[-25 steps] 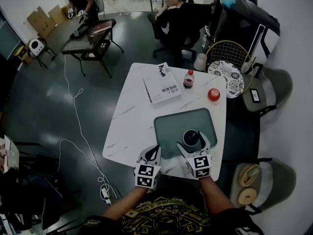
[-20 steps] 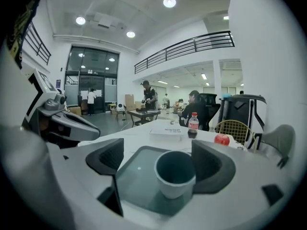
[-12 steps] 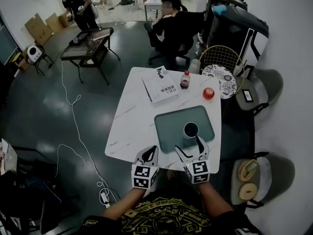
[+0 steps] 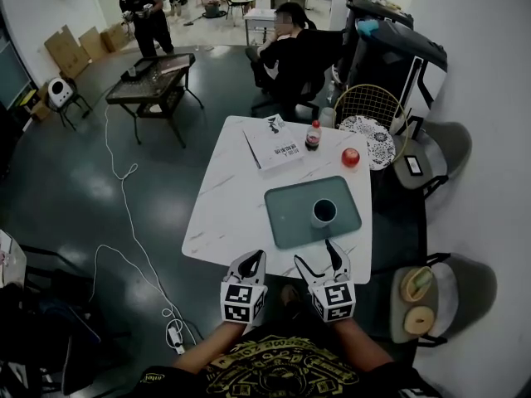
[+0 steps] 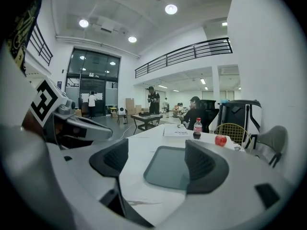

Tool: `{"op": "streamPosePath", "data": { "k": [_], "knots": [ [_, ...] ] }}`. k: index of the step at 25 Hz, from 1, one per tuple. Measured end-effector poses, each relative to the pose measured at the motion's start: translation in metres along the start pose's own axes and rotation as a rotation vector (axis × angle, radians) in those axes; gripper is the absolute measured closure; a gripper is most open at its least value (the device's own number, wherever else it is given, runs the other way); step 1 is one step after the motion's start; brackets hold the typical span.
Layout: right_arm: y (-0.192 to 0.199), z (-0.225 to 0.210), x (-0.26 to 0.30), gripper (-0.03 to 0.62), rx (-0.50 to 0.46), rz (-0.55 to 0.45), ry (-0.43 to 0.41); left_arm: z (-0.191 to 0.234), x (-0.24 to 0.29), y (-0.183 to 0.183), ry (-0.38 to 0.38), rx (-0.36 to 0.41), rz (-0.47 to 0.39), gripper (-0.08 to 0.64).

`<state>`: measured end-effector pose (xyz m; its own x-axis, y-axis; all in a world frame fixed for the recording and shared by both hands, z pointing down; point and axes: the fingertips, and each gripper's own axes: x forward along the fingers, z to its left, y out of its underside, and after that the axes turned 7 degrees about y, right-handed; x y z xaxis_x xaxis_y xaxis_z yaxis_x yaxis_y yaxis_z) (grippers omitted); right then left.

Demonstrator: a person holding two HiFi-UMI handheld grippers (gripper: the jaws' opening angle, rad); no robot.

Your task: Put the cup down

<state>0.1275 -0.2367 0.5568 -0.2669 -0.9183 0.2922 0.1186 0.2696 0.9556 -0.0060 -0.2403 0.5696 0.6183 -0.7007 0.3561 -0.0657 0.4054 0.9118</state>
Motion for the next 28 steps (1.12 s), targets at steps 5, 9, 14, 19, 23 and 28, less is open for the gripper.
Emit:
{"op": "streamPosePath", "data": {
  "k": [5, 9, 14, 19, 23, 28],
  "knots": [
    [-0.002, 0.026, -0.025, 0.346, -0.018, -0.004, -0.002, -0.005, -0.030, 0.001, 0.001, 0.008, -0.022, 0.551],
    [0.000, 0.044, -0.043, 0.435, -0.013, -0.009, -0.002, -0.008, -0.051, 0.006, 0.003, 0.019, -0.032, 0.551],
    [0.004, 0.061, -0.065, 0.560, -0.001, -0.004, 0.023, -0.010, -0.080, 0.014, 0.004, 0.028, -0.039, 0.551],
    [0.008, 0.085, -0.081, 0.584, 0.002, -0.001, 0.024, -0.012, -0.108, 0.027, 0.009, 0.022, -0.042, 0.551],
    [0.011, 0.098, -0.093, 0.584, 0.002, 0.013, 0.026, -0.015, -0.124, 0.034, 0.018, 0.014, -0.049, 0.551],
    [0.016, 0.107, -0.111, 0.584, 0.015, 0.031, 0.043, -0.023, -0.140, 0.043, 0.045, -0.004, -0.068, 0.551]
  ]
}}
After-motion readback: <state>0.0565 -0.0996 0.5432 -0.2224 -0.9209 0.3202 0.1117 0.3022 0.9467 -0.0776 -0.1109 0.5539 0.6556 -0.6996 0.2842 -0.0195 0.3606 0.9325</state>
